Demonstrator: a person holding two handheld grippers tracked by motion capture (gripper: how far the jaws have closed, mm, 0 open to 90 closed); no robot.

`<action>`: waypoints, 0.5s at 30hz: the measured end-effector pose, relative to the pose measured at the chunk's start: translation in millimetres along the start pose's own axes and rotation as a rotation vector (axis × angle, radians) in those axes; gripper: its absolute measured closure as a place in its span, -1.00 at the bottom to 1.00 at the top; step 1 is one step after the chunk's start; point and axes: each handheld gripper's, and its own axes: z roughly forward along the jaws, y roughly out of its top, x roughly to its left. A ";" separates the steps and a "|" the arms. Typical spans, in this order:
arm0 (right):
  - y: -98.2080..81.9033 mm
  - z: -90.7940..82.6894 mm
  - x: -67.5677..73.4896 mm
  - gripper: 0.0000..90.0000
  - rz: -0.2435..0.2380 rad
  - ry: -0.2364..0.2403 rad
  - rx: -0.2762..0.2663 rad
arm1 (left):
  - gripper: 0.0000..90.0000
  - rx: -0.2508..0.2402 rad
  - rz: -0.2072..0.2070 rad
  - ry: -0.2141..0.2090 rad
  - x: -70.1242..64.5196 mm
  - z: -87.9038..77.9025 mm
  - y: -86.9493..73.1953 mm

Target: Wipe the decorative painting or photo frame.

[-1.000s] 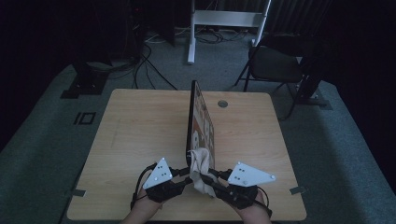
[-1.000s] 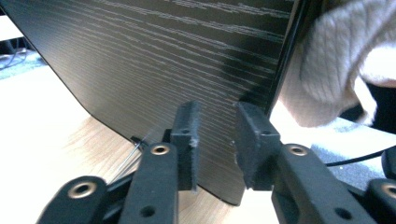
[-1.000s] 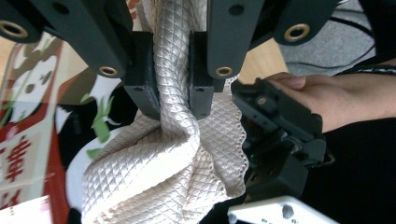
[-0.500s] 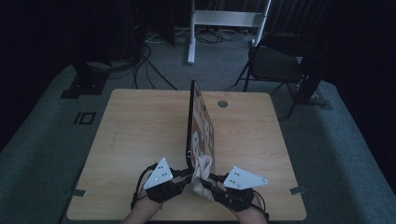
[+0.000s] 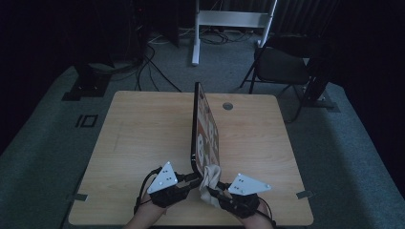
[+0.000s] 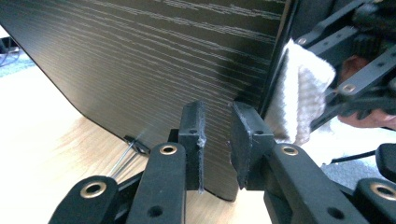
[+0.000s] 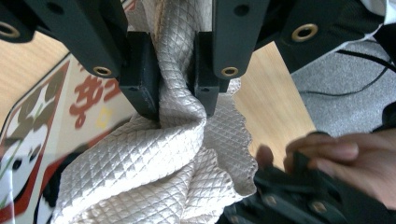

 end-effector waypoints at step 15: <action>-32.4 12.8 -11.5 0.61 0.061 -0.007 0.094 | 0.61 0.003 -0.006 -0.006 0.6 1.1 -0.4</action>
